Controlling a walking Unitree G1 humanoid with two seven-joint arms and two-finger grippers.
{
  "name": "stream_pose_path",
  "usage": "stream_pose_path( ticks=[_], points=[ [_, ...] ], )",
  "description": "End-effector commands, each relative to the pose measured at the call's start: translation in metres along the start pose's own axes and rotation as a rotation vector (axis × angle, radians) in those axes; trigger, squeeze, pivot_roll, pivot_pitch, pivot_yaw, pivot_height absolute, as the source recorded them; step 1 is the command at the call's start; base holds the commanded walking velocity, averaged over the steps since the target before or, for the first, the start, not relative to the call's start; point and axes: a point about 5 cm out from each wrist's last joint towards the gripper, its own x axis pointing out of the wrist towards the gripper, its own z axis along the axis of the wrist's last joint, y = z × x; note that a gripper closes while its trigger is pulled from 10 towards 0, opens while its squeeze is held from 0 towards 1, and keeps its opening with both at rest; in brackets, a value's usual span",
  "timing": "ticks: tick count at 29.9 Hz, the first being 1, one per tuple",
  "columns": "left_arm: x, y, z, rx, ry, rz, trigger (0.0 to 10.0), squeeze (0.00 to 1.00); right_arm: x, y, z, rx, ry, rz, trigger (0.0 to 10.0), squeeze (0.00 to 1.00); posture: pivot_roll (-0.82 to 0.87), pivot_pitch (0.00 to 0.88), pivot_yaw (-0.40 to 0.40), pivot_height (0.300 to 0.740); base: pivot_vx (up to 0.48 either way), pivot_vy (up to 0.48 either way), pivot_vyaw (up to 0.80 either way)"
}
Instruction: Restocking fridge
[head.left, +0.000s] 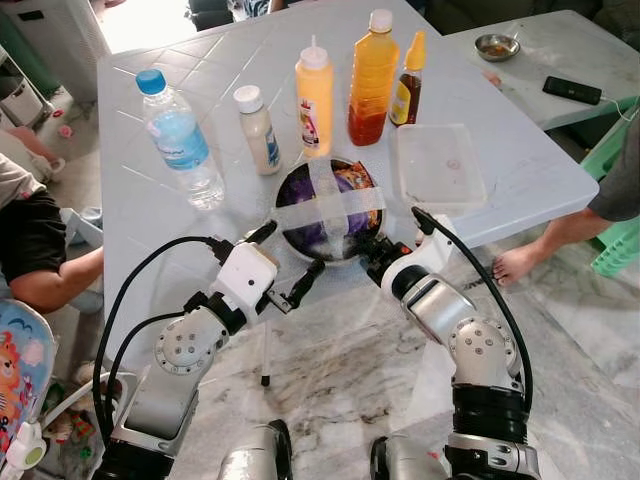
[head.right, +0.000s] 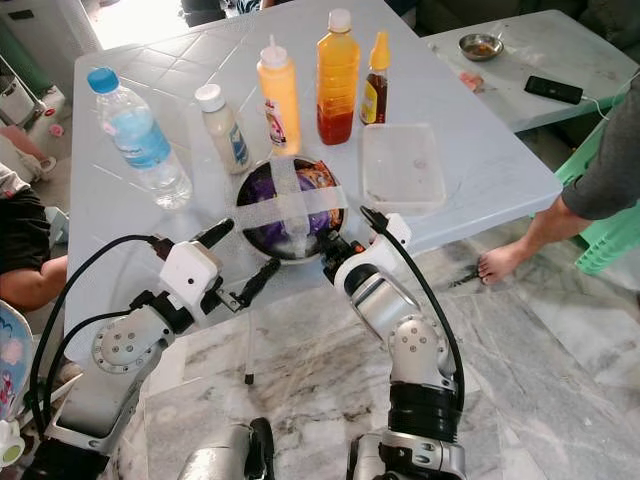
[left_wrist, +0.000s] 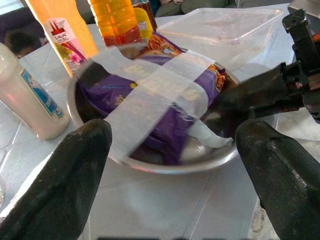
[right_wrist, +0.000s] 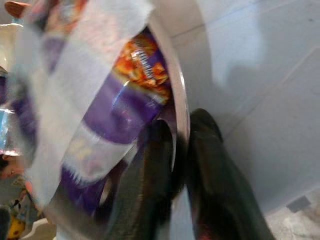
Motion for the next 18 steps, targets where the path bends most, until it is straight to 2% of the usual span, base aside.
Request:
stream_pose_path(
  ticks=[1, 9, 11, 15, 16, 18],
  points=[
    [-0.002, -0.001, 0.003, 0.031, -0.006, -0.020, 10.0, 0.00, 0.002, -0.011, -0.021, -0.004, 0.109, -0.054, 0.0, 0.00, 0.02, 0.144, 0.079, 0.740, 0.000, 0.000, 0.00],
    [0.000, -0.001, 0.004, 0.041, -0.011, -0.021, 10.0, 0.00, 0.002, -0.015, -0.015, -0.048, 0.086, -0.079, 0.0, 0.00, 0.02, 0.135, 0.081, 0.740, 0.000, 0.000, 0.00],
    [0.001, 0.001, 0.003, 0.060, -0.008, 0.005, 10.0, 0.00, 0.001, -0.014, -0.008, -0.079, 0.038, -0.072, 0.0, 0.00, 0.02, 0.130, 0.081, 0.740, 0.000, 0.000, 0.00],
    [0.005, 0.015, -0.001, 0.065, 0.020, 0.138, 10.0, 0.00, -0.003, -0.007, 0.009, -0.193, -0.055, -0.024, 0.0, 0.00, 0.02, 0.116, 0.070, 0.740, 0.000, 0.000, 0.00],
    [0.005, 0.015, -0.001, 0.065, 0.020, 0.138, 10.0, 0.00, -0.003, -0.007, 0.009, -0.193, -0.055, -0.024, 0.0, 0.00, 0.02, 0.116, 0.070, 0.740, 0.000, 0.000, 0.00],
    [0.006, 0.028, -0.001, 0.026, 0.028, 0.241, 10.0, 0.00, -0.008, -0.002, 0.022, -0.330, -0.122, -0.004, 0.0, 0.00, 0.03, 0.115, 0.063, 0.740, 0.000, 0.000, 0.00]
  ],
)
